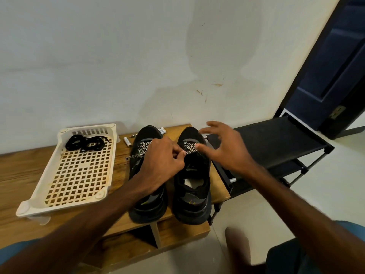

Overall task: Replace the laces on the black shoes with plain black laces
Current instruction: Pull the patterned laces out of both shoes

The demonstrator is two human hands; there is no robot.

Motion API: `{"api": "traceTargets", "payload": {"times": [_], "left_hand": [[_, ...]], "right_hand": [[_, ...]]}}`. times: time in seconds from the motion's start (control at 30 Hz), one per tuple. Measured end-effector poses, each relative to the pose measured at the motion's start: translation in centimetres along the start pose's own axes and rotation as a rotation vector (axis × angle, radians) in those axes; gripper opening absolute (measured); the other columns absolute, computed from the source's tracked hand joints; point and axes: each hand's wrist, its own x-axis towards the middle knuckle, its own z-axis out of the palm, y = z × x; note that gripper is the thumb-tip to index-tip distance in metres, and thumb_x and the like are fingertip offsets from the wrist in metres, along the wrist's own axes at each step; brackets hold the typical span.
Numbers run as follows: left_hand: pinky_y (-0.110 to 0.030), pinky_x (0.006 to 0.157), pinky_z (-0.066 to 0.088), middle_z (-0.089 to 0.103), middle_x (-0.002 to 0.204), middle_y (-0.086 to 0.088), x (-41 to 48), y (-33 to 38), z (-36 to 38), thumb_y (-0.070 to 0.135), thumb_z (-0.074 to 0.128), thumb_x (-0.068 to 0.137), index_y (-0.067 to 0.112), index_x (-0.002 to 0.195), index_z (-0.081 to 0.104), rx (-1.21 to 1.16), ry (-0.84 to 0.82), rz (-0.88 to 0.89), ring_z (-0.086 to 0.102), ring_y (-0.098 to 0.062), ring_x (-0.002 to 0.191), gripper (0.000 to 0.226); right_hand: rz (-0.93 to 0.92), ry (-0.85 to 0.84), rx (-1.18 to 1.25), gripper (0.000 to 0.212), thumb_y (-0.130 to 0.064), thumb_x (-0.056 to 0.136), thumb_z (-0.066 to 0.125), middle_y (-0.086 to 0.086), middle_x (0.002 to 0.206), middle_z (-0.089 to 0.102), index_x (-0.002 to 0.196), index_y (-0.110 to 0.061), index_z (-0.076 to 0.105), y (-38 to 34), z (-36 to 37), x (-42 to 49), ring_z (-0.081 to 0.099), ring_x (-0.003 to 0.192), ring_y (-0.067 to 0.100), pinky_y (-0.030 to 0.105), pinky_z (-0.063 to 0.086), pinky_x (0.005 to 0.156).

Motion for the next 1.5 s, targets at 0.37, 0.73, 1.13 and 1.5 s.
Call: {"api": "traceTargets", "payload": {"times": [0.37, 0.73, 1.13, 1.5], "left_hand": [[-0.029, 0.062, 0.061, 0.073, 0.064, 0.004, 0.0, 0.2, -0.1, 0.018, 0.072, 0.087, 0.017, 0.085, 0.084, -0.009, 0.018, -0.021, 0.067, -0.010, 0.054, 0.012], [-0.028, 0.075, 0.061, 0.072, 0.064, 0.005, -0.3, 1.2, -0.5, 0.024, 0.073, 0.087, 0.016, 0.090, 0.081, 0.026, 0.015, -0.093, 0.068, -0.005, 0.062, 0.012], [-0.024, 0.068, 0.056, 0.065, 0.058, 0.007, -0.3, 1.9, -0.7, 0.028, 0.071, 0.089, 0.021, 0.101, 0.080, 0.118, -0.046, -0.005, 0.062, -0.005, 0.056, 0.016], [-0.029, 0.071, 0.047, 0.068, 0.106, 0.004, 0.2, 2.7, -0.4, 0.037, 0.073, 0.085, 0.033, 0.108, 0.076, 0.456, 0.014, -0.038, 0.053, -0.018, 0.118, 0.023]], "right_hand": [[-0.097, -0.031, -0.103, 0.010, -0.021, 0.090, 0.077, -0.007, 0.142, 0.061, 0.097, -0.020, 0.083, -1.5, 0.7, 0.6, 0.059, 0.123, 0.008, 0.020, 0.050, 0.096], [0.150, 0.017, -0.050, 0.049, -0.044, 0.089, 0.075, -0.001, 0.126, 0.069, 0.128, -0.015, 0.068, 1.2, -2.0, 0.0, 0.065, 0.115, 0.012, 0.013, 0.046, 0.089], [0.073, -0.101, -0.081, 0.028, -0.028, 0.085, 0.082, -0.004, 0.093, 0.074, 0.109, -0.016, 0.076, -1.0, 2.2, -0.1, 0.069, 0.079, 0.006, 0.025, 0.062, 0.073], [0.421, -0.219, 0.581, 0.010, -0.004, 0.084, 0.079, 0.012, 0.094, 0.078, 0.093, -0.004, 0.077, 1.1, 0.8, 0.3, 0.078, 0.085, 0.021, 0.030, 0.062, 0.065]]}}
